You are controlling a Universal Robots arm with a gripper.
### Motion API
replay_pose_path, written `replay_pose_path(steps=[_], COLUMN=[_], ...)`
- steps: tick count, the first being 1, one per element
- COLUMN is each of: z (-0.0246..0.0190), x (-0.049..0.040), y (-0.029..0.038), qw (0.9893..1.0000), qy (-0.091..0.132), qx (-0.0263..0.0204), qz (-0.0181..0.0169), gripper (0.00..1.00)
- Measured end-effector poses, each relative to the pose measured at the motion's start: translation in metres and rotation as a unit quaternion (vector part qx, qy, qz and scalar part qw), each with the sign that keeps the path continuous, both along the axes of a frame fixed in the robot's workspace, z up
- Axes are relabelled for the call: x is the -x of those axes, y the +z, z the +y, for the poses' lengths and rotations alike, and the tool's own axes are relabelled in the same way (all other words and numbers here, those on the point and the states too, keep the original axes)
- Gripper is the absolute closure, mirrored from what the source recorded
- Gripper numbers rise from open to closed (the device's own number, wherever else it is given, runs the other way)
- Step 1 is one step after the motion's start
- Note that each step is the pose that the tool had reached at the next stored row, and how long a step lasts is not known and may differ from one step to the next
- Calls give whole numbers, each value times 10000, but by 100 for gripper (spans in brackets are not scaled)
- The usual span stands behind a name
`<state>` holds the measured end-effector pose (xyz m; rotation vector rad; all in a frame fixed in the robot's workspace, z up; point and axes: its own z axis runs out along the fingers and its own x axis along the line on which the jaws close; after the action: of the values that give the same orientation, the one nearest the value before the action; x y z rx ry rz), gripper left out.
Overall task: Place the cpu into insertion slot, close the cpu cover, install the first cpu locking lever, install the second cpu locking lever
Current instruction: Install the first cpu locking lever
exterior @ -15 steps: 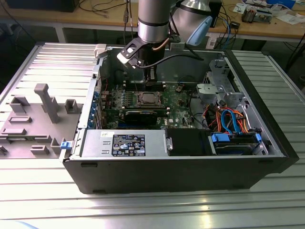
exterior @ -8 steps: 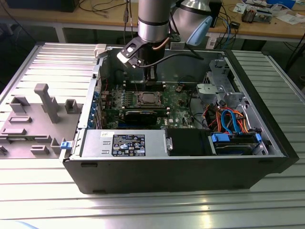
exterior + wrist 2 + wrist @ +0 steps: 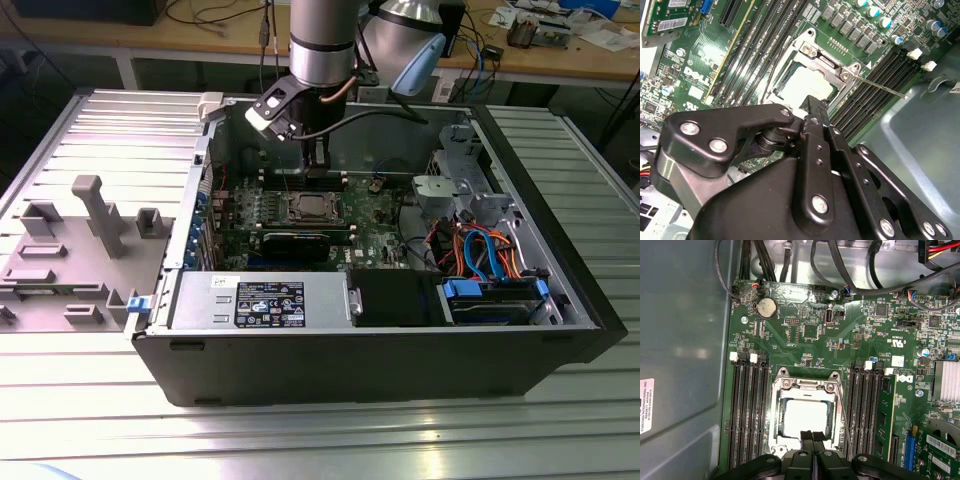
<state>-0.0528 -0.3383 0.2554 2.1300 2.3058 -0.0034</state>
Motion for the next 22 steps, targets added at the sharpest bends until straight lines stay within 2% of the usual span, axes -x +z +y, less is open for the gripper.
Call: replay_pose_path(steps=[14, 22], z=[0, 0], x=[0, 0], y=[116, 132], qw=[10000, 10000], qy=[0, 10], qx=[-1, -3], qz=[-1, -1], gripper=[89, 89])
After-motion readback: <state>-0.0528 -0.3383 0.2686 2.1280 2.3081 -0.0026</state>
